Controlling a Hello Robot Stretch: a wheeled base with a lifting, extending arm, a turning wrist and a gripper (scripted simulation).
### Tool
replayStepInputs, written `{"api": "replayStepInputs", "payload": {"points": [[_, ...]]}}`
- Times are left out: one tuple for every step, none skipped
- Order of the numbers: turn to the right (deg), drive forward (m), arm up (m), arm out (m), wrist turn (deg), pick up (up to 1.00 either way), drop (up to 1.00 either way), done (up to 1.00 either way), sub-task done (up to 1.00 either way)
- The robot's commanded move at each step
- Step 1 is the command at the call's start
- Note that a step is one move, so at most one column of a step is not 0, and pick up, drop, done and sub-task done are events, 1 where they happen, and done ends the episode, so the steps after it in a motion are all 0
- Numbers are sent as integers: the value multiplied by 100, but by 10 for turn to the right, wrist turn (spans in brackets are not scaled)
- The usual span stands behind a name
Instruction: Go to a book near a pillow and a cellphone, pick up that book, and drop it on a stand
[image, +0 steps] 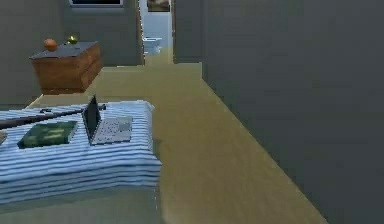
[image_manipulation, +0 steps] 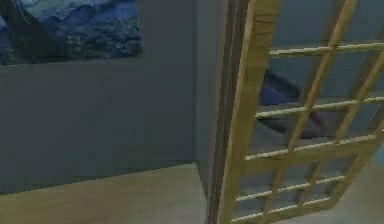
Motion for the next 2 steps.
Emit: {"api": "replayStepInputs", "payload": {"points": [[450,0,0,0,0,0,0,0,0],[60,0,0,0,0,0,0,0,0]]}}
